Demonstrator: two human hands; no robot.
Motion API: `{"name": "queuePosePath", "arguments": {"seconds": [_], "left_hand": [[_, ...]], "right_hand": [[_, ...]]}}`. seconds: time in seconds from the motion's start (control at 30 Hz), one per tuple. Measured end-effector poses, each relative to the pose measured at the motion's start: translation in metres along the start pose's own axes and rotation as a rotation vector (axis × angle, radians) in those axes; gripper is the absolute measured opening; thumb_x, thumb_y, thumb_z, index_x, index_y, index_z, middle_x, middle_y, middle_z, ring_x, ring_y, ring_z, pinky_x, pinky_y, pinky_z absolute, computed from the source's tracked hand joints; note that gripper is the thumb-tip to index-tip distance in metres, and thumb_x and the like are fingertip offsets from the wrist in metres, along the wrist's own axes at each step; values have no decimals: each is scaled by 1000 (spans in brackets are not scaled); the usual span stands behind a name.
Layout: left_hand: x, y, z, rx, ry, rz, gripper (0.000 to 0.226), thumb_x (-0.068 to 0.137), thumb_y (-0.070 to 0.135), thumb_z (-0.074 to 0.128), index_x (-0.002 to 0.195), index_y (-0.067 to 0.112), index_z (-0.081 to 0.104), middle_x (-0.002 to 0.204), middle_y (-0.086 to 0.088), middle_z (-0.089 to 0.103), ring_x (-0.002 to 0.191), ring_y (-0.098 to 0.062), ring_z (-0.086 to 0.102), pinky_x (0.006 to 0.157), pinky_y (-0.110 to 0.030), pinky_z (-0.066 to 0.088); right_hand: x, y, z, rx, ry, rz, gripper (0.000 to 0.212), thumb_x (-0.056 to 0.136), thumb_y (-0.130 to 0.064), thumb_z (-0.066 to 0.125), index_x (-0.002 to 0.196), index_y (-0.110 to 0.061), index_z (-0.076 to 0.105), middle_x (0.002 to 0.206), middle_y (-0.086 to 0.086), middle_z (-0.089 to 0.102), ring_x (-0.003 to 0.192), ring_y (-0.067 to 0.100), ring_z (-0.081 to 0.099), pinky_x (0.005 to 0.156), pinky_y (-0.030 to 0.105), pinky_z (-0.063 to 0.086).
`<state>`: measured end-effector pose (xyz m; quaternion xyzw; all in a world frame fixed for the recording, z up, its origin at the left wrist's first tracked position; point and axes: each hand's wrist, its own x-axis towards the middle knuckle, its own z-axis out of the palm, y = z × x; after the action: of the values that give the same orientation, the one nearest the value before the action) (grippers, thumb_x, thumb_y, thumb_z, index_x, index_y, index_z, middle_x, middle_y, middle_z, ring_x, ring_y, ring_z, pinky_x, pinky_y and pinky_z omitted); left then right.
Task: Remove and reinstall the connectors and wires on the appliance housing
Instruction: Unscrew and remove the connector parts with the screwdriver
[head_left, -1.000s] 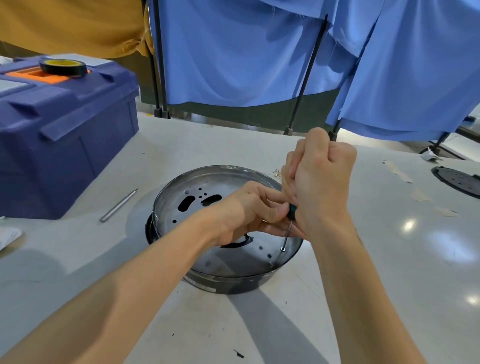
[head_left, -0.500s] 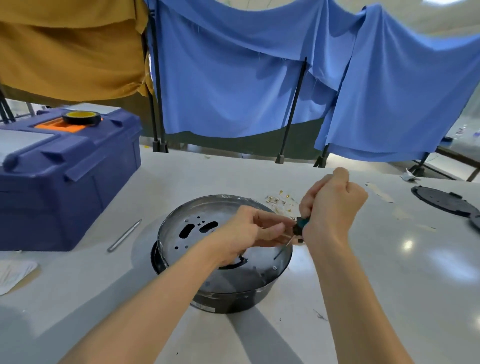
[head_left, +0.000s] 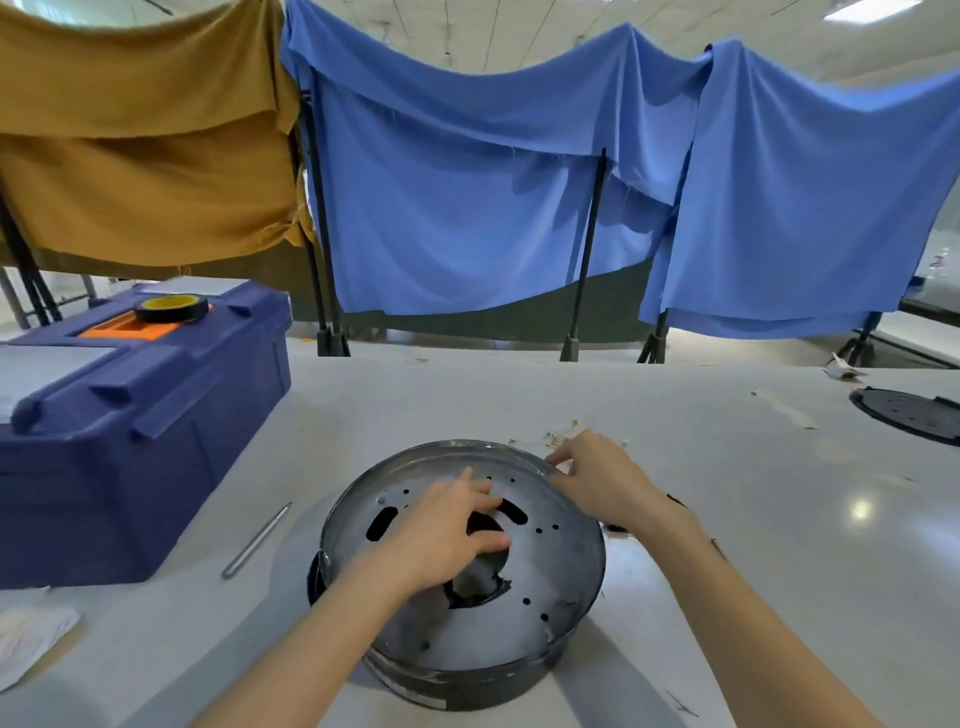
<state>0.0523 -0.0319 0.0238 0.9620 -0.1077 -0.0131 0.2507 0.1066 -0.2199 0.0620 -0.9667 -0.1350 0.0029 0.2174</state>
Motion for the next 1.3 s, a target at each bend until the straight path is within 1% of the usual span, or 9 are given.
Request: {"name": "queuePosePath", "arguments": {"seconds": [0.1,0.2,0.3,0.4,0.53,0.63,0.8,1.0,1.3], "left_hand": [[-1,-2,-2,1,-35,45,51,90,45,60,136,23,54,153,9,36,147,-5,9,118,-35,16],[-5,4,-5,84,30,51,56,82,65,53,127,33,61,144,11,45,141,-6,26,102,-30,31],[-7,14,-10,154,119,38,62,72,73,58,122,38,61,130,11,49,122,-8,44,86,-27,36],[-8,20,-10,197,84,44,66,68,68,68,125,36,59,125,10,50,121,-8,46,90,-30,42],[-12,24,-9,250,75,41,63,69,65,69,126,38,59,133,8,48,124,-12,47,90,-30,40],[-17,25,-11,259,57,56,64,67,65,71,125,38,61,131,9,51,122,-11,47,88,-28,40],[-24,31,-19,279,22,100,64,61,61,79,118,35,67,123,15,61,113,-7,55,76,-21,39],[-22,40,-10,308,211,147,43,87,53,58,127,36,58,113,12,56,113,-9,45,83,-29,45],[-8,33,7,330,223,203,58,93,39,57,145,27,34,133,-2,30,120,-20,37,100,-32,35]], "right_hand": [[-5,4,0,87,-44,29,17,81,-8,59,85,5,70,65,15,57,49,28,45,46,27,41],[-20,8,-9,199,-126,60,24,75,1,55,84,24,55,58,14,39,42,21,24,40,20,21],[-40,12,-21,239,-287,91,27,72,-4,60,81,20,56,46,9,53,33,19,23,37,15,20],[-47,14,-28,219,-394,105,29,74,-21,66,72,7,59,55,8,69,31,16,22,36,15,22],[-41,9,-15,219,-188,13,16,86,-21,62,100,-13,62,59,4,63,27,13,31,36,17,28],[-44,8,-8,242,-235,-45,11,86,-10,53,80,-8,61,50,9,48,28,16,32,38,19,28],[-51,22,-19,369,-393,-5,25,92,-26,61,79,-7,69,65,8,72,31,16,32,36,19,28],[-44,87,-39,351,-23,267,11,89,-7,61,83,-3,69,62,12,72,30,15,28,34,17,25],[-44,92,-27,335,-150,229,12,81,-16,75,81,-4,73,64,11,72,32,15,30,36,18,26]]}}
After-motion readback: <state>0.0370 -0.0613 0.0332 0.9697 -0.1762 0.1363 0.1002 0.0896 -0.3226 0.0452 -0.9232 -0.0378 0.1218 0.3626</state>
